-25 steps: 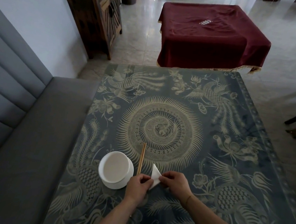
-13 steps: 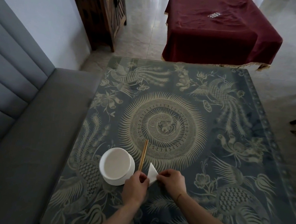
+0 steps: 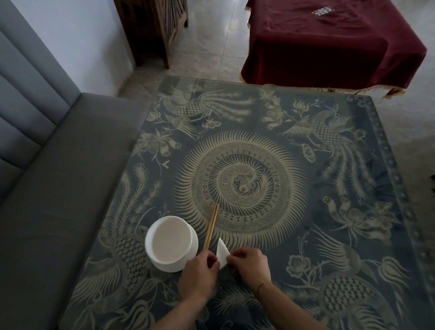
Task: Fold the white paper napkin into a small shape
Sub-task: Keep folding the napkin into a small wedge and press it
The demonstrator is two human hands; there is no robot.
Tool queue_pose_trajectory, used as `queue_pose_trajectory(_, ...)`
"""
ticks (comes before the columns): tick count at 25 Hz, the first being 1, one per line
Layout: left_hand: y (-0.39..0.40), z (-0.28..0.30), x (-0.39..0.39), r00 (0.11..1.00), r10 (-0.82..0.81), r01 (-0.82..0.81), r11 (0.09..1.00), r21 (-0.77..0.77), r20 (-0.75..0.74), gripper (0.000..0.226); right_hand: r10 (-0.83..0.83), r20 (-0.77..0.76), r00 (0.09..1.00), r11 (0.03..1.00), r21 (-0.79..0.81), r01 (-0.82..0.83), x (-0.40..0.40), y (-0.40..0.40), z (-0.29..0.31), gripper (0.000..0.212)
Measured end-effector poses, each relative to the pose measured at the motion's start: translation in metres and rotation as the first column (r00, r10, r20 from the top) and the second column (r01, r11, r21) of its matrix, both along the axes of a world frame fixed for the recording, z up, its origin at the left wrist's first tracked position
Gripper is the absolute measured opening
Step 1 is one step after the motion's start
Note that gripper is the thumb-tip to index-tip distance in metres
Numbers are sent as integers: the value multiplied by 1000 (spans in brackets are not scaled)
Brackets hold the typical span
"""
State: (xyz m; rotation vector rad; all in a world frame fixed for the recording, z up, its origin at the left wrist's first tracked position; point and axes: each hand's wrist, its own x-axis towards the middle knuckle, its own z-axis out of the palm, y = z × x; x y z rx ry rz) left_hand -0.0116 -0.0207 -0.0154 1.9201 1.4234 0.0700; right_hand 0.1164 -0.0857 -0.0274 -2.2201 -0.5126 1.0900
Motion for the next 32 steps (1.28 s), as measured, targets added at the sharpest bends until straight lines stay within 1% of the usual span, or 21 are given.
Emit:
queue_pose_trajectory(3,0,-1,1,999,-34,34,999,42,-2,9,66,112,991,998,-26,-63,-2,1,2,4)
queue_pose_trajectory(7,0,-4,2,995,-103,104,989,105,-15,10,134,301,944,991,-66,-119,-7,2,5,8)
queue_pose_trajectory(10,0,-5,0,989,-145,148,978,146,-28,9,157,360,920,987,-86,-135,-8,1,4,9)
queue_pose_trajectory(18,0,-9,-3,977,-202,212,957,196,-69,12,153,390,908,987,-107,-120,-9,0,3,13)
queue_pose_trajectory(24,-2,-11,-7,973,-217,228,950,215,-76,13,141,381,914,990,-78,-121,-9,-2,3,14)
queue_pose_trajectory(30,0,-3,-9,973,-219,229,949,218,-70,12,75,333,940,996,17,-86,1,-10,10,6)
queue_pose_trajectory(32,2,1,-8,977,-210,209,949,234,-20,11,12,314,949,994,102,-46,9,-15,13,6)
